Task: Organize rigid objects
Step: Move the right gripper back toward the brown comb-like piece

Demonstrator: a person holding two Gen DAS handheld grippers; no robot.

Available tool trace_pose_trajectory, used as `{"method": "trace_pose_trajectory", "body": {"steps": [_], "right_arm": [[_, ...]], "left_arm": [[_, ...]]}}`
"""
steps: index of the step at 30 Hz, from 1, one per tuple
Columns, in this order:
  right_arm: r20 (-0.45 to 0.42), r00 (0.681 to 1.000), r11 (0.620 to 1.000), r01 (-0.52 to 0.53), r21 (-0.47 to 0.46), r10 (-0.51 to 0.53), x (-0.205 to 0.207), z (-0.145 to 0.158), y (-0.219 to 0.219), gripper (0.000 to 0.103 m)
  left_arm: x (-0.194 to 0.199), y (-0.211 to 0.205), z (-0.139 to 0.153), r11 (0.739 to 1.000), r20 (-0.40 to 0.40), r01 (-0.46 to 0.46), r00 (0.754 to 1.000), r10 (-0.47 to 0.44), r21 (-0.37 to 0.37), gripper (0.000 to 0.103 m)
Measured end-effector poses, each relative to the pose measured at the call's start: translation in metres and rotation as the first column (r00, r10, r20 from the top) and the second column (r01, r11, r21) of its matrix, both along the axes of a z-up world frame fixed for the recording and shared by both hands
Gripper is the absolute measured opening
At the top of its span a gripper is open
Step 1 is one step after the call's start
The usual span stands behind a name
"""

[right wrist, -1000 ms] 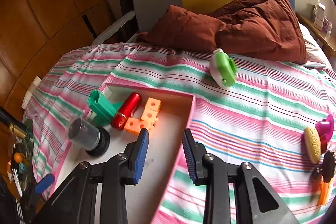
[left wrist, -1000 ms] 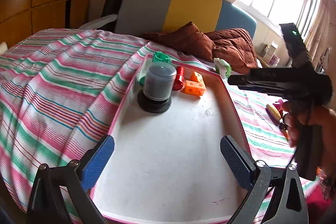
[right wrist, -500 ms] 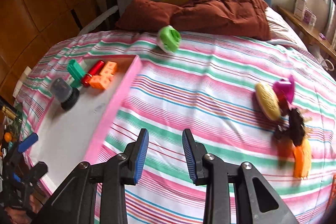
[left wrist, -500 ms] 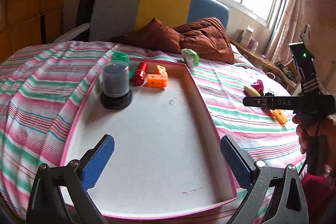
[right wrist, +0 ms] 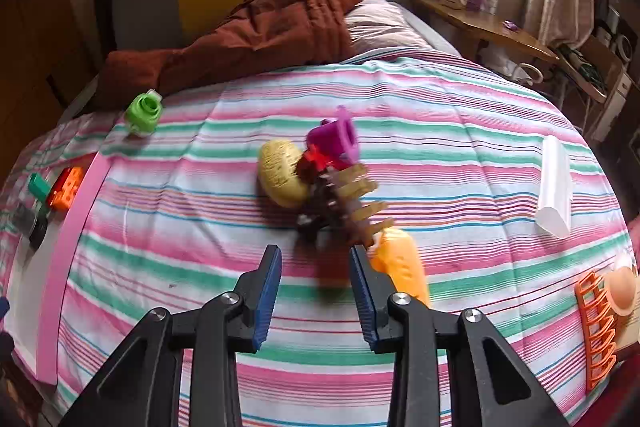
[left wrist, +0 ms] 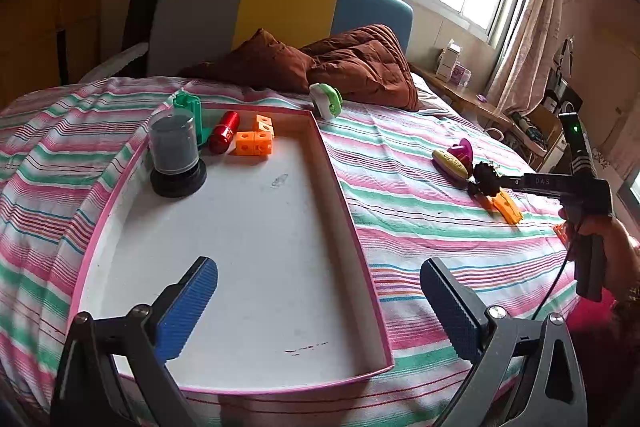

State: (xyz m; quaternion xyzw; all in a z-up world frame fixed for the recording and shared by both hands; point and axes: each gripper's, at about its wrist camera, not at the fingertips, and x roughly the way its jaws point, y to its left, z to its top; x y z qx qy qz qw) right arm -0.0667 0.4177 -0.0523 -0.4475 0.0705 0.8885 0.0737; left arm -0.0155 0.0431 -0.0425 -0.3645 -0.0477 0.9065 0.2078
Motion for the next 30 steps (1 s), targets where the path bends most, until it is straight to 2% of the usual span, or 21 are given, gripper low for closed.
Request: {"method": "trace_pose_trajectory", "body": {"steps": [3, 6, 13, 16, 18, 20, 23, 26, 28, 30], "right_arm": [[-0.03, 0.995, 0.995, 0.096, -0.027, -0.097, 0.0, 0.002, 0.028, 0.036], [-0.048, 0.987, 0.983, 0.144, -0.117, -0.151, 0.0, -0.002, 0.052, 0.037], [-0.097, 0.98, 0.95, 0.139, -0.279, -0.172, -0.017, -0.007, 0.073, 0.041], [-0.099, 0.982, 0.916, 0.114, -0.384, -0.164, -0.026, -0.015, 0.078, 0.043], [-0.064, 0.988, 0.884, 0.095, -0.457, -0.14, -0.032, -0.025, 0.077, 0.045], [-0.067, 0.991, 0.85, 0.063, -0.523, -0.114, -0.032, -0.027, 0.071, 0.047], [-0.057, 0.998, 0.813, -0.04, -0.581, 0.009, -0.035, -0.027, 0.045, 0.047], [-0.05, 0.985, 0.771, -0.16, -0.617, 0.165, -0.037, -0.026, 0.006, 0.047], [-0.077, 0.968, 0.777, -0.238, -0.583, 0.239, -0.036, -0.014, -0.016, 0.047], [-0.15, 0.957, 0.816, -0.289, -0.501, 0.247, -0.028, 0.005, -0.022, 0.047]], "left_arm": [[0.005, 0.009, 0.002, 1.0, -0.008, 0.02, 1.0, -0.02, -0.015, 0.103], [0.008, 0.016, 0.004, 0.999, -0.012, 0.038, 0.999, -0.038, -0.023, 0.103], [0.014, 0.032, 0.007, 0.997, -0.014, 0.067, 0.998, -0.068, -0.043, 0.103], [0.017, 0.039, 0.005, 0.996, -0.01, 0.075, 0.997, -0.075, -0.056, 0.103], [0.018, 0.043, 0.004, 0.995, -0.005, 0.078, 0.997, -0.078, -0.06, 0.103], [0.02, 0.048, 0.004, 0.994, -0.006, 0.082, 0.997, -0.083, -0.068, 0.103], [0.022, 0.054, 0.003, 0.993, -0.006, 0.093, 0.996, -0.094, -0.079, 0.103], [0.024, 0.059, 0.005, 0.991, -0.011, 0.092, 0.996, -0.093, -0.094, 0.103], [0.025, 0.061, 0.007, 0.991, -0.012, 0.091, 0.996, -0.093, -0.101, 0.103], [0.026, 0.062, 0.008, 0.991, -0.019, 0.088, 0.996, -0.091, -0.102, 0.103]]}}
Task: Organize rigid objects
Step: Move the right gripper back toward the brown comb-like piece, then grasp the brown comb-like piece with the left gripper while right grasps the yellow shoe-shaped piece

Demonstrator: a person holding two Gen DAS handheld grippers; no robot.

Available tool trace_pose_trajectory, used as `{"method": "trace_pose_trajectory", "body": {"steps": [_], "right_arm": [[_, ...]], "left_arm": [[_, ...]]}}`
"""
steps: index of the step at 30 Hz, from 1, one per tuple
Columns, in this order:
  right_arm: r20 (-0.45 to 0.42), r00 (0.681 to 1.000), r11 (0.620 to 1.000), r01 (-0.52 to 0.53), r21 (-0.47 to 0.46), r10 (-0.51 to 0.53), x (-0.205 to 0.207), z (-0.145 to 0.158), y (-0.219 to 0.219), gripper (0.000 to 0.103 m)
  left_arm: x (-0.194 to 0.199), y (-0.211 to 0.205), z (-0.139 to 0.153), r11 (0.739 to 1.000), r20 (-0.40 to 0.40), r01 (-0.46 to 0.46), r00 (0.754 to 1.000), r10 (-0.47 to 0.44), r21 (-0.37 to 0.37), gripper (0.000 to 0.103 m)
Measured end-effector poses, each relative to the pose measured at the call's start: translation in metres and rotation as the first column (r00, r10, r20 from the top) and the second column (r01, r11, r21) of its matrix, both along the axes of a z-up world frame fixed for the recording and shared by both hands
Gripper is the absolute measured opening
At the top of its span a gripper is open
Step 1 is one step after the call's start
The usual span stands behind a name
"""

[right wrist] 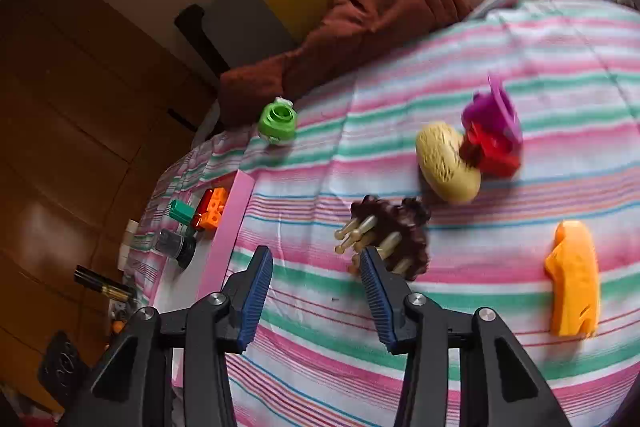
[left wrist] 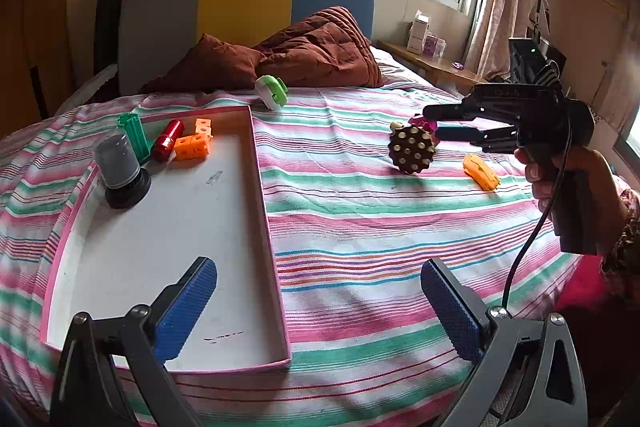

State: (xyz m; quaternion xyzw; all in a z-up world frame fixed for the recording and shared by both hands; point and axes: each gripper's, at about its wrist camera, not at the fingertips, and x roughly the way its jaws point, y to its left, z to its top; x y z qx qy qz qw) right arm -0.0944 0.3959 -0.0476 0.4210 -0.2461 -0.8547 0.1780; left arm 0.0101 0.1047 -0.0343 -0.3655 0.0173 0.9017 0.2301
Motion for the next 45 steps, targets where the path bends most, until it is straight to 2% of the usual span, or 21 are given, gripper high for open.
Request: {"method": "trace_pose_trajectory", "body": {"steps": [3, 6, 11, 14, 16, 18, 23, 25, 27, 31, 33, 35, 36, 37, 39, 40, 41, 42, 44, 45], "right_arm": [[-0.078, 0.989, 0.992, 0.125, -0.005, -0.125, 0.01, 0.015, 0.023, 0.047], [-0.052, 0.968, 0.968, 0.248, 0.033, -0.246, 0.008, 0.008, 0.042, 0.047], [0.041, 0.968, 0.963, 0.241, 0.119, -0.247, -0.006, -0.013, 0.038, 0.047], [0.04, 0.968, 0.963, 0.241, 0.118, -0.247, -0.004, -0.01, 0.04, 0.047], [0.05, 0.956, 0.953, 0.283, 0.106, -0.289, -0.001, -0.009, 0.049, 0.047], [0.07, 0.932, 0.927, 0.342, 0.151, -0.356, 0.003, -0.009, 0.061, 0.047], [0.19, 0.851, 0.862, 0.442, 0.247, -0.491, 0.011, -0.025, 0.095, 0.047], [0.238, 0.818, 0.849, 0.478, 0.227, -0.524, 0.016, -0.034, 0.108, 0.047], [0.269, 0.8, 0.844, 0.506, 0.177, -0.536, 0.019, -0.039, 0.118, 0.047], [0.259, 0.798, 0.839, 0.52, 0.159, -0.544, 0.019, -0.037, 0.123, 0.047], [0.24, 0.805, 0.84, 0.515, 0.172, -0.543, 0.017, -0.033, 0.12, 0.047], [0.231, 0.812, 0.844, 0.507, 0.174, -0.535, 0.015, -0.031, 0.118, 0.047], [0.23, 0.815, 0.847, 0.504, 0.17, -0.531, 0.014, -0.031, 0.117, 0.047], [0.233, 0.818, 0.85, 0.499, 0.166, -0.526, 0.013, -0.031, 0.116, 0.047], [0.235, 0.821, 0.854, 0.495, 0.162, -0.52, 0.011, -0.032, 0.114, 0.047], [0.236, 0.822, 0.855, 0.493, 0.162, -0.519, 0.011, -0.032, 0.114, 0.047], [0.236, 0.823, 0.856, 0.491, 0.162, -0.516, 0.011, -0.032, 0.113, 0.047], [0.235, 0.824, 0.856, 0.491, 0.16, -0.516, 0.011, -0.032, 0.113, 0.047], [0.236, 0.825, 0.857, 0.49, 0.157, -0.514, 0.011, -0.031, 0.113, 0.047], [0.237, 0.825, 0.858, 0.489, 0.155, -0.513, 0.011, -0.032, 0.113, 0.047]], "left_arm": [[-0.001, 0.002, 0.0, 1.0, -0.002, -0.008, 1.0, 0.008, 0.003, 0.103], [-0.003, 0.007, -0.001, 1.0, 0.007, -0.011, 1.0, 0.011, 0.007, 0.103], [-0.01, 0.02, 0.003, 1.0, 0.011, -0.002, 1.0, 0.002, 0.008, 0.103], [-0.027, 0.035, 0.015, 1.0, 0.02, 0.007, 1.0, -0.007, 0.023, 0.103], [-0.04, 0.051, 0.024, 1.0, 0.005, -0.002, 1.0, 0.002, -0.002, 0.103], [-0.054, 0.072, 0.03, 0.999, -0.009, 0.02, 1.0, -0.02, -0.03, 0.103], [-0.087, 0.126, 0.034, 0.996, -0.041, 0.045, 0.998, -0.049, -0.078, 0.103], [-0.101, 0.149, 0.028, 0.989, -0.064, 0.044, 0.997, -0.053, -0.141, 0.103], [-0.116, 0.173, 0.018, 0.977, -0.069, 0.05, 0.995, -0.065, -0.206, 0.103], [-0.144, 0.207, -0.005, 0.952, -0.048, 0.051, 0.997, -0.068, -0.303, 0.102], [-0.157, 0.217, -0.013, 0.949, -0.03, 0.052, 0.997, -0.064, -0.311, 0.102], [-0.169, 0.224, -0.021, 0.947, -0.009, 0.053, 0.998, -0.059, -0.316, 0.093], [-0.175, 0.227, -0.025, 0.946, 0.009, 0.055, 0.998, -0.055, -0.32, 0.081], [-0.182, 0.229, -0.029, 0.946, 0.041, 0.07, 0.997, -0.061, -0.315, 0.069], [-0.191, 0.228, -0.032, 0.958, 0.082, 0.095, 0.994, -0.075, -0.272, 0.061], [-0.194, 0.227, -0.031, 0.959, 0.081, 0.086, 0.995, -0.066, -0.269, 0.043], [-0.196, 0.224, -0.029, 0.964, 0.096, 0.094, 0.993, -0.072, -0.25, 0.044], [-0.199, 0.219, -0.027, 0.975, 0.136, 0.111, 0.987, -0.085, -0.193, 0.044], [-0.205, 0.201, -0.026, 0.994, 0.242, 0.102, 0.966, -0.092, -0.031, 0.044], [-0.207, 0.192, -0.028, 0.996, 0.303, 0.079, 0.949, -0.09, 0.051, 0.044]]}}
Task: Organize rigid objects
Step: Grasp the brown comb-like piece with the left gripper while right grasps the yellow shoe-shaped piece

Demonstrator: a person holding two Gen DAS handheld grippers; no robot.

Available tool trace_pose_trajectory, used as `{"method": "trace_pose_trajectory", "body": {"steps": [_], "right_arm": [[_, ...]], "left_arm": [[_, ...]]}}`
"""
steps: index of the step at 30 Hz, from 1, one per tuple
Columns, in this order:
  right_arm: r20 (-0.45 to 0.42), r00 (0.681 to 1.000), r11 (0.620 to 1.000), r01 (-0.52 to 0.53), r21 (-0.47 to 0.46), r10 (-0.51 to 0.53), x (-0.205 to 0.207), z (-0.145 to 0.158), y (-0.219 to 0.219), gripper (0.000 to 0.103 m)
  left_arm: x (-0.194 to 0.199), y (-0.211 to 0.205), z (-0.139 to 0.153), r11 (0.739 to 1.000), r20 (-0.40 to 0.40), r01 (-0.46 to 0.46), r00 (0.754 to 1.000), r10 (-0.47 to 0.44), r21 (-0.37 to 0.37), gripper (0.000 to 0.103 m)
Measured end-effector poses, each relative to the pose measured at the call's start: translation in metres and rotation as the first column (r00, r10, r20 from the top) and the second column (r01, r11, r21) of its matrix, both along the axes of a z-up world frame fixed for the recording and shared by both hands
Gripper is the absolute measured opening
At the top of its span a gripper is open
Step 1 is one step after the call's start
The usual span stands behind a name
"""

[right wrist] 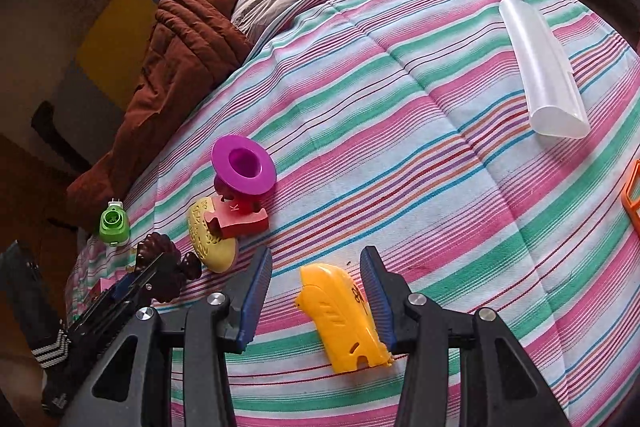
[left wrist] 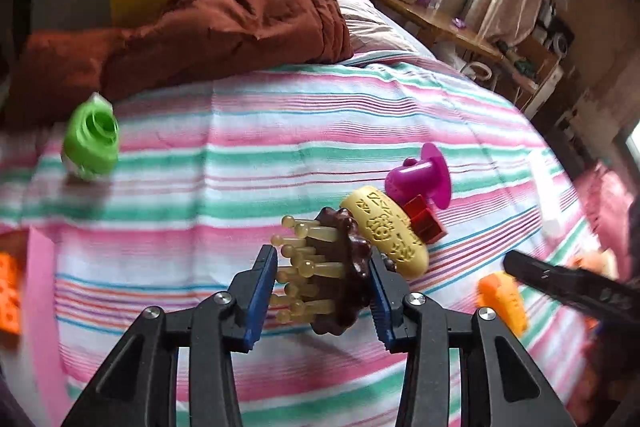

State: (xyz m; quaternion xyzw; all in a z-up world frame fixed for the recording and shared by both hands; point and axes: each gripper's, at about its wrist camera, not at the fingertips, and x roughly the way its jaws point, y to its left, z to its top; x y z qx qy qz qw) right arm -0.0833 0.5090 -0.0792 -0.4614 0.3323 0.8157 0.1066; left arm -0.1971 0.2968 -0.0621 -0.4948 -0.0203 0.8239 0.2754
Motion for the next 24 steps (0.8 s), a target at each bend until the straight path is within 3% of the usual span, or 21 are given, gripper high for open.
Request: {"method": "trace_pose_trajectory", "body": {"steps": [2, 4, 6, 7, 12, 15, 18, 24], "right_arm": [[0.001, 1.0, 1.0, 0.001, -0.003, -0.001, -0.001, -0.001, 0.0, 0.047], [0.001, 1.0, 1.0, 0.003, -0.005, -0.003, 0.0, -0.002, 0.0, 0.047], [0.002, 1.0, 1.0, 0.006, -0.01, -0.006, 0.001, -0.003, 0.0, 0.047], [0.002, 1.0, 1.0, 0.006, -0.01, -0.006, 0.001, -0.003, 0.0, 0.047], [0.003, 1.0, 1.0, -0.003, 0.005, 0.003, 0.0, -0.003, -0.001, 0.047], [0.005, 1.0, 1.0, 0.0, 0.027, 0.0, 0.001, -0.002, 0.0, 0.047], [0.001, 1.0, 1.0, 0.006, 0.028, -0.006, 0.002, 0.0, 0.002, 0.047], [0.019, 1.0, 0.999, -0.006, 0.037, 0.005, 0.004, 0.0, 0.002, 0.047]], "left_arm": [[-0.001, -0.02, -0.009, 0.991, 0.128, -0.067, 0.99, 0.052, 0.119, 0.044], [0.001, -0.045, -0.021, 0.958, 0.237, -0.161, 0.966, 0.103, 0.237, 0.044], [0.006, -0.066, -0.028, 0.921, 0.301, -0.243, 0.942, 0.149, 0.303, 0.047], [0.009, -0.074, -0.028, 0.914, 0.308, -0.269, 0.935, 0.173, 0.303, 0.056], [0.024, -0.095, -0.002, 0.931, 0.155, -0.322, 0.942, 0.297, 0.175, 0.08], [0.035, -0.103, 0.018, 0.935, 0.038, -0.33, 0.944, 0.328, 0.127, 0.081], [0.048, -0.1, 0.033, 0.951, -0.078, -0.297, 0.95, 0.304, 0.087, 0.09], [0.057, -0.081, 0.042, 0.985, -0.247, -0.17, 0.956, 0.159, -0.025, 0.096]]}}
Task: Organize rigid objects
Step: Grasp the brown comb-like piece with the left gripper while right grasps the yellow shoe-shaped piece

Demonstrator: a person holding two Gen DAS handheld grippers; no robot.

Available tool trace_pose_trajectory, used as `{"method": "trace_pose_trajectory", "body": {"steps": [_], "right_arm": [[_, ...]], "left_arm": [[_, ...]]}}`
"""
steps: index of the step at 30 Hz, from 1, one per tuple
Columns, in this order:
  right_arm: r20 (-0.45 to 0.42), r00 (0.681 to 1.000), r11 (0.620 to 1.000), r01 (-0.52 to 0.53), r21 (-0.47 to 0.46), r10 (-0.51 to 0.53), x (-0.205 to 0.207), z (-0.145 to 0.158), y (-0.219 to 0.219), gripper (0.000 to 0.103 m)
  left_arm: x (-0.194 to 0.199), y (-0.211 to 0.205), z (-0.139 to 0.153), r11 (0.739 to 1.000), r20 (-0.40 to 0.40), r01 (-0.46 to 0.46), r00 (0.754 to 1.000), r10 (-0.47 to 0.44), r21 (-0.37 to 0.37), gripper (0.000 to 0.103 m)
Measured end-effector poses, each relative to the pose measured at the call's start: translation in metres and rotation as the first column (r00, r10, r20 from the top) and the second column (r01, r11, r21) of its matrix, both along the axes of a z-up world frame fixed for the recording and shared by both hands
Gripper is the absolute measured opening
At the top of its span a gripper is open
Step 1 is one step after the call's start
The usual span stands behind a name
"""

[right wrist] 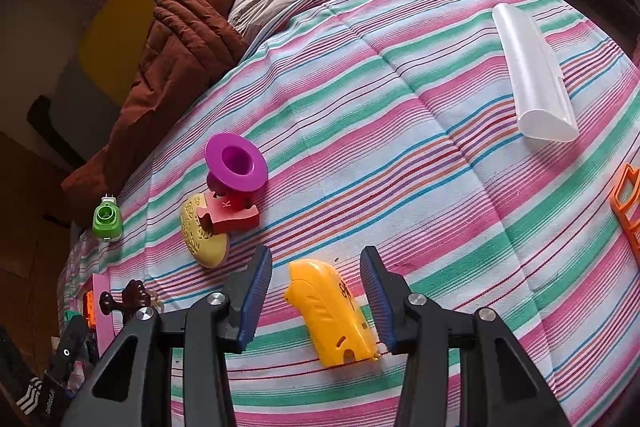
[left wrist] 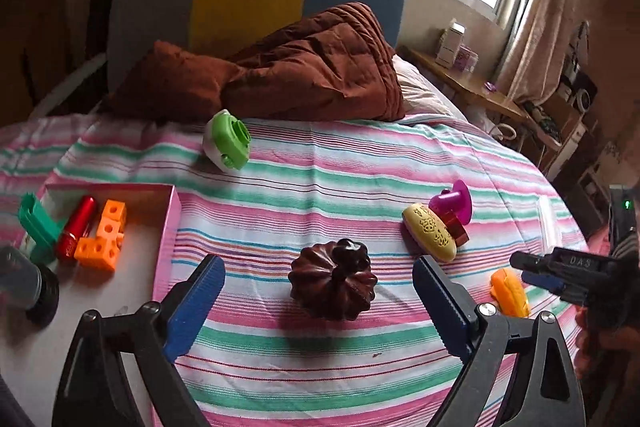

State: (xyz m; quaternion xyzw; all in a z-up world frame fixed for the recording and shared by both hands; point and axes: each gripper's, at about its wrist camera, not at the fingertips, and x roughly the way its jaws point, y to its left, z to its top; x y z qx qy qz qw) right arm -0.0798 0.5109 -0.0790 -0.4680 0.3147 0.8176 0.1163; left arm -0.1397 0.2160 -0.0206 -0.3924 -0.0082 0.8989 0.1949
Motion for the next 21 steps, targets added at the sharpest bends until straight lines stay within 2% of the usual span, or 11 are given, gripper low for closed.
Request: {"method": "trace_pose_trajectory", "body": {"steps": [9, 11, 13, 17, 19, 21], "right_arm": [[0.086, 0.993, 0.994, -0.084, 0.067, 0.078, -0.008, -0.007, -0.014, 0.047], [0.119, 0.987, 0.989, -0.115, 0.091, 0.104, -0.011, -0.011, -0.02, 0.047], [0.151, 0.98, 0.982, -0.146, 0.121, 0.127, -0.013, -0.014, -0.027, 0.047], [0.188, 0.97, 0.965, -0.189, 0.184, 0.154, -0.016, -0.016, -0.034, 0.044], [0.198, 0.968, 0.96, -0.195, 0.2, 0.155, -0.016, -0.016, -0.034, 0.039], [0.202, 0.966, 0.956, -0.205, 0.21, 0.162, -0.016, -0.015, -0.034, 0.027]], "left_arm": [[-0.014, 0.044, -0.023, 0.981, -0.029, 0.074, 0.996, -0.08, -0.179, 0.097], [-0.016, 0.049, -0.026, 0.976, -0.034, 0.093, 0.994, -0.102, -0.197, 0.092], [-0.017, 0.05, -0.027, 0.975, -0.037, 0.111, 0.992, -0.12, -0.194, 0.08], [-0.018, 0.049, -0.031, 0.975, -0.046, 0.122, 0.99, -0.132, -0.184, 0.065], [-0.02, 0.049, -0.036, 0.974, -0.024, 0.127, 0.991, -0.134, -0.188, 0.059], [-0.021, 0.047, -0.04, 0.976, -0.019, 0.124, 0.991, -0.129, -0.181, 0.058]]}}
